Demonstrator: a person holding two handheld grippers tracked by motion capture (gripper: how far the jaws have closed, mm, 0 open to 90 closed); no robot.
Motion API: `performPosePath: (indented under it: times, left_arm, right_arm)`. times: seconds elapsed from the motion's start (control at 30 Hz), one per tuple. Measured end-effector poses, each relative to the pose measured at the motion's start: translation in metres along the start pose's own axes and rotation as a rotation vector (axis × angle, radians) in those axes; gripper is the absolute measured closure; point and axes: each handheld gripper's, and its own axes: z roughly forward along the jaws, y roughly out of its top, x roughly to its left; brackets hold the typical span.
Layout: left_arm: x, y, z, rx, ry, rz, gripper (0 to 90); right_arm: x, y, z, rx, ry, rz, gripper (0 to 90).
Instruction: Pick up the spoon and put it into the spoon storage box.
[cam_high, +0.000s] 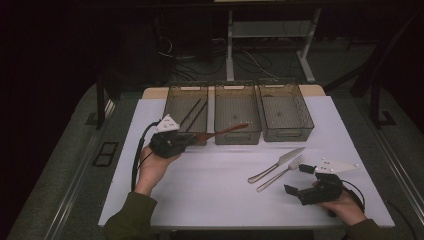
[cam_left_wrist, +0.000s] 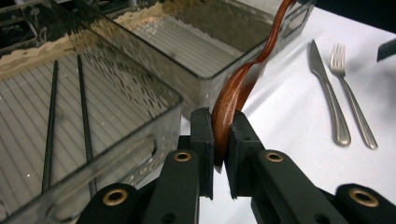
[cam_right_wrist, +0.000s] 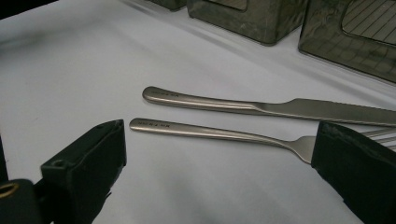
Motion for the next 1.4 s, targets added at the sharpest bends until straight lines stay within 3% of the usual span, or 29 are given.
performPosePath:
  times: [0.37,0.83,1.07,1.23,1.4]
  left_arm:
    - [0.003,0.027,0.033,-0.006,0.044,-0.038,82.2]
    - [0.008,0.066,0.078,0.039,0.111,-0.027,82.1]
    - [0.01,0.07,0.101,0.086,0.153,-0.031,82.1]
    - [0.014,0.069,0.114,0.101,0.186,-0.058,82.0]
    - [0.014,0.067,0.124,0.127,0.197,-0.066,81.9]
  right_arm:
    - [-0.001,0.0,-0.001,-0.005,-0.002,0.006,2.7]
    - [-0.001,0.0,-0.002,-0.008,0.003,0.006,2.7]
    - [-0.001,0.0,-0.002,-0.009,0.005,0.008,2.7]
    - [-0.001,0.0,-0.002,-0.009,0.007,0.008,2.7]
    - [-0.001,0.0,-0.003,-0.011,0.006,0.009,2.7]
